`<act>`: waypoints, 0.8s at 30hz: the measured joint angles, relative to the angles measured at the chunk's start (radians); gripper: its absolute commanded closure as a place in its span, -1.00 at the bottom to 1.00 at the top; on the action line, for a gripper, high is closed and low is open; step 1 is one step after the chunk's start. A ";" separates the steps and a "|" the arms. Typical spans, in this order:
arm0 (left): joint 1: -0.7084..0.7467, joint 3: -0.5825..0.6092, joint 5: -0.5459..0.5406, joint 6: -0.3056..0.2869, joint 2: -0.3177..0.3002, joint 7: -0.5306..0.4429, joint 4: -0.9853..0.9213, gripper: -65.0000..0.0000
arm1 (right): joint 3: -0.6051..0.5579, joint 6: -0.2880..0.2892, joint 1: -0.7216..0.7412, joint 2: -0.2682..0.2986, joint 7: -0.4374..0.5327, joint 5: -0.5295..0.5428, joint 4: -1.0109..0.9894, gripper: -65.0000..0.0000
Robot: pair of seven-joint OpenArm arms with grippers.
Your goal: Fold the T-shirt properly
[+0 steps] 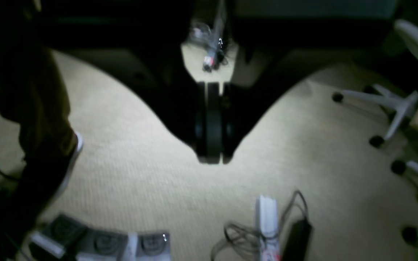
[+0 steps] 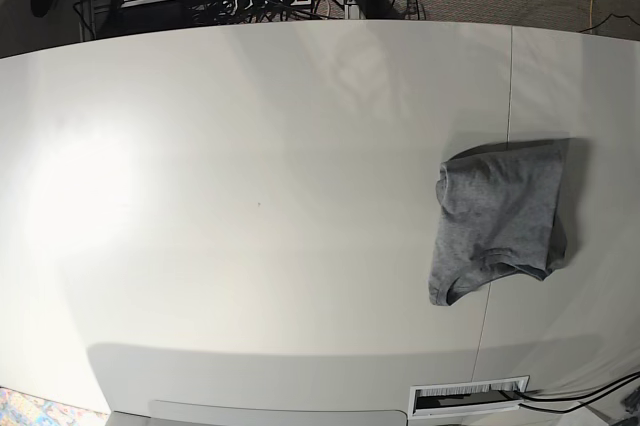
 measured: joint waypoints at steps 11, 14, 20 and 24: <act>-0.298 0.000 0.090 -0.095 0.050 -0.150 -0.518 1.00 | -0.153 -0.003 0.401 -0.127 0.181 -0.140 -0.509 1.00; -0.361 0.011 0.145 -0.095 0.057 -0.192 -0.610 1.00 | -0.158 -0.046 0.463 -0.189 0.314 -0.208 -0.629 1.00; -0.423 0.140 0.293 -0.020 0.071 -0.335 -0.724 1.00 | -0.157 -0.288 0.579 -0.286 0.417 -0.289 -0.818 1.00; -0.430 0.240 0.381 0.082 0.105 -0.417 -0.764 1.00 | -0.206 -0.348 0.631 -0.315 0.426 -0.289 -0.861 1.00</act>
